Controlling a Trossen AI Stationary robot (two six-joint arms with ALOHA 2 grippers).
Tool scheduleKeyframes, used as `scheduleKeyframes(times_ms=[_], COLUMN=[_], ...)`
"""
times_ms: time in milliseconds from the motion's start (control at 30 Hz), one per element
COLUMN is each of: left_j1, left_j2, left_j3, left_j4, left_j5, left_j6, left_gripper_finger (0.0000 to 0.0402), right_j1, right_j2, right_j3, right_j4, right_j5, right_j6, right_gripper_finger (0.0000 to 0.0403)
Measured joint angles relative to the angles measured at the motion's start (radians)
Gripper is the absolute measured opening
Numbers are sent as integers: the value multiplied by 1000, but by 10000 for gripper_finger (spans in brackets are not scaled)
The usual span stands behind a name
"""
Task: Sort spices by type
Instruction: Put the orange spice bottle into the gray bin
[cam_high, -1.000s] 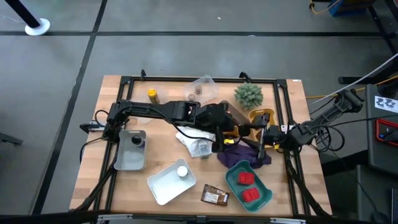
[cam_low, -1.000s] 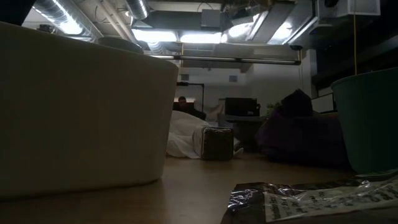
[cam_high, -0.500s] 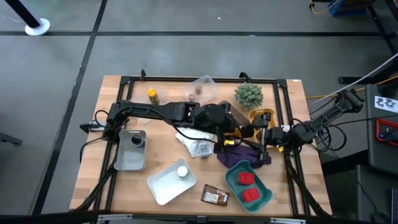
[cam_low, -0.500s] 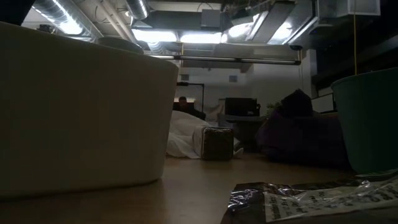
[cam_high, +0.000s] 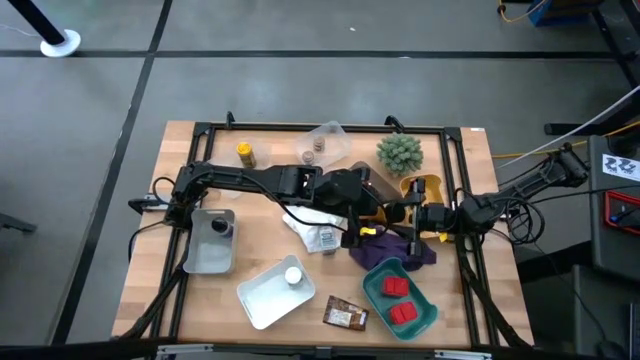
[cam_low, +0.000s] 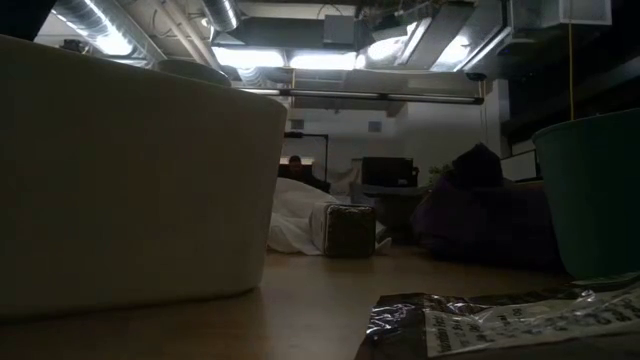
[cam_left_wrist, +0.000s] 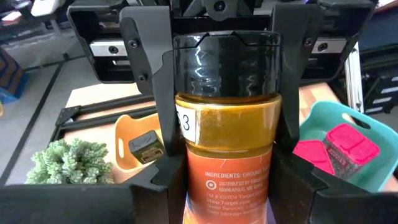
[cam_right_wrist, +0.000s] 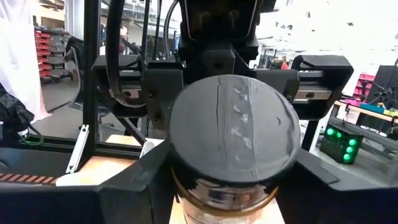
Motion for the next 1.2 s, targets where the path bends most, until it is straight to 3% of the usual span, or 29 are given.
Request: scheduleKeyframes(times_ms=[233, 600, 767, 1000, 1200], left_j1=[0, 0, 5, 4, 6], left_j2=[0, 1, -8, -6, 2], left_j3=[1, 1, 2, 1, 2], left_j4=[-41, -113, -199, -179, -112], left_j5=[5, 1, 2, 2, 2], left_j6=[-25, -68, -19, 147, -13], left_gripper_finger=[165, 247, 247, 244, 244], right_j1=[0, 0, 0, 0, 0], right_j2=[0, -3, -1, -1, -1], right_j3=[0, 2, 0, 0, 0], right_j4=[-25, -176, -301, -451, -464], right_j5=[19, 28, 14, -16, 4], right_j6=[27, 182, 272, 448, 474], right_gripper_finger=[216, 217, 215, 217, 219])
